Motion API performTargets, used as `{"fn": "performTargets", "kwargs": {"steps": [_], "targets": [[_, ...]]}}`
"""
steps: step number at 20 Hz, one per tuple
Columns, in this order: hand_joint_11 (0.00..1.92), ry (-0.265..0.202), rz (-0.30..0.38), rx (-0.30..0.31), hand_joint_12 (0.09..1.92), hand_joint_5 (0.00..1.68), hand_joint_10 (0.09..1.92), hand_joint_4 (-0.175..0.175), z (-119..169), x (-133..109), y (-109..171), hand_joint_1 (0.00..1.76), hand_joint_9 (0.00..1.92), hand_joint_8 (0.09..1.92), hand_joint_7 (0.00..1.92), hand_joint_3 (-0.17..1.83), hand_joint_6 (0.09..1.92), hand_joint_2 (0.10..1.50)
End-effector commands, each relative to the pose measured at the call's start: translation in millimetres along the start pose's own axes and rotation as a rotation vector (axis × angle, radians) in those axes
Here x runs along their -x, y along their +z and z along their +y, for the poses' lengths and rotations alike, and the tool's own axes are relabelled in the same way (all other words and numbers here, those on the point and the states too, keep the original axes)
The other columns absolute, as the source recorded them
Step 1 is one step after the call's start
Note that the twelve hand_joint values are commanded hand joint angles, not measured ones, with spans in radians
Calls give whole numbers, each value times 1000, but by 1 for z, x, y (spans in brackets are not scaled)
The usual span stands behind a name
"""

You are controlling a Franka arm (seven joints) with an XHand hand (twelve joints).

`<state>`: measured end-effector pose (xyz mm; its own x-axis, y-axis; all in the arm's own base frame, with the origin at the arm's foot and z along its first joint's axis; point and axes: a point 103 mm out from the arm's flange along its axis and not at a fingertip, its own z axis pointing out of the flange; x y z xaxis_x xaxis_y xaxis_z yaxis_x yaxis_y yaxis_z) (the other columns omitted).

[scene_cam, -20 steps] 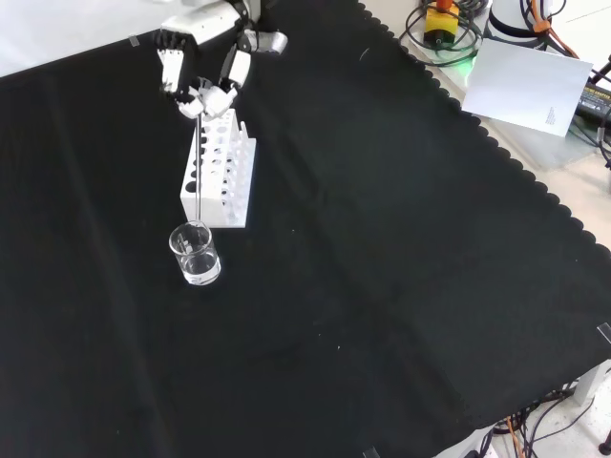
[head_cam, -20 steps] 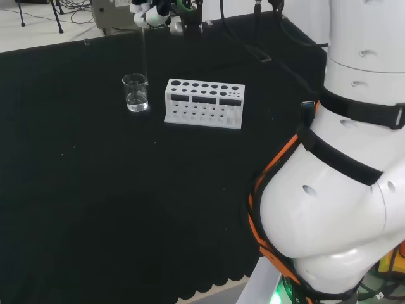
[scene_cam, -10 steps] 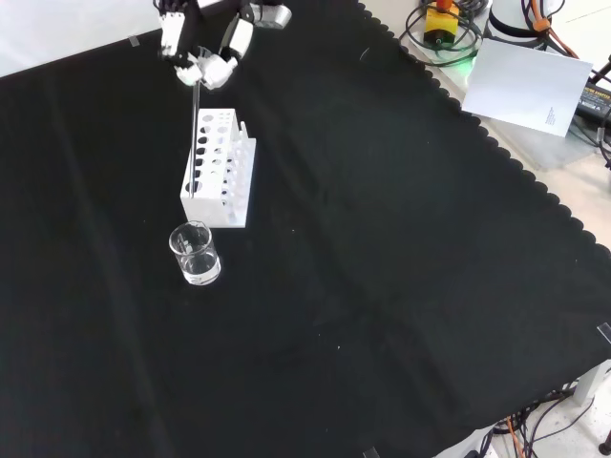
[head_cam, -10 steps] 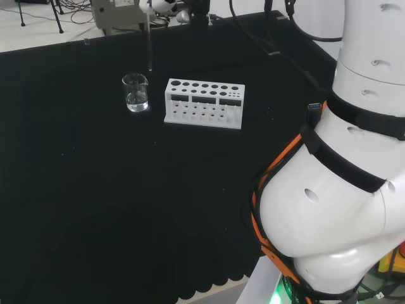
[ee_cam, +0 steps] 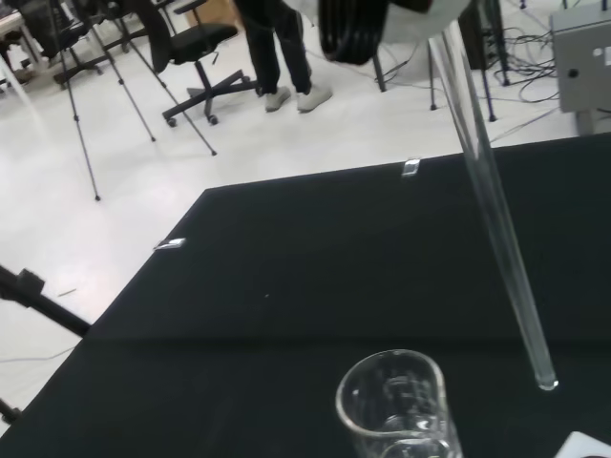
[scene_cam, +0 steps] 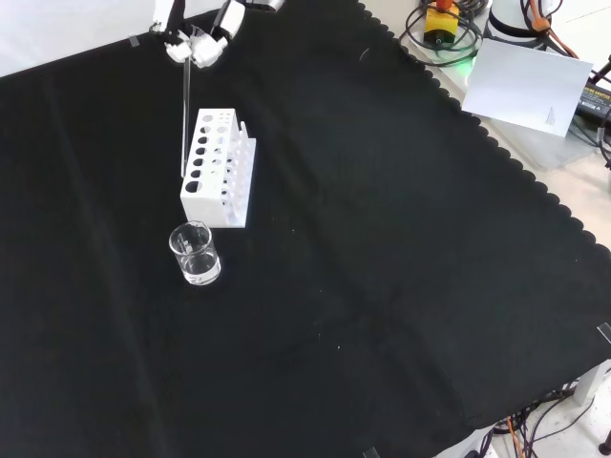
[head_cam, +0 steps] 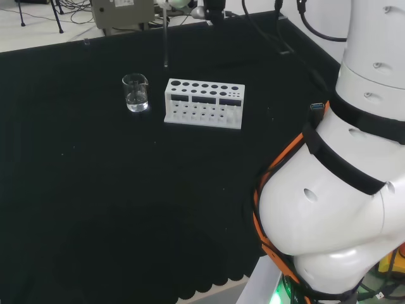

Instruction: Put the glass rod back on the white test tube rack.

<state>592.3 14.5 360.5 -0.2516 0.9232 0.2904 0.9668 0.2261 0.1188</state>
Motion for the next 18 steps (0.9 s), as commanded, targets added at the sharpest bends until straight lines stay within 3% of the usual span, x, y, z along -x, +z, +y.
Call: {"fn": "performTargets", "kwargs": {"steps": [1, 9, 18], "targets": [[1644, 40, 0, 21, 789, 961, 1011, -175, -14, 21, -13, 1280, 1558, 1343, 1018, 461, 836, 900], [1644, 68, -25, 22, 789, 962, 1010, -175, -37, 40, -22, 1280, 1558, 1342, 1019, 462, 834, 899], [1644, 93, -14, 52, 789, 964, 1007, -175, -68, 39, -24, 1280, 1558, 1340, 1020, 461, 831, 899]]}}
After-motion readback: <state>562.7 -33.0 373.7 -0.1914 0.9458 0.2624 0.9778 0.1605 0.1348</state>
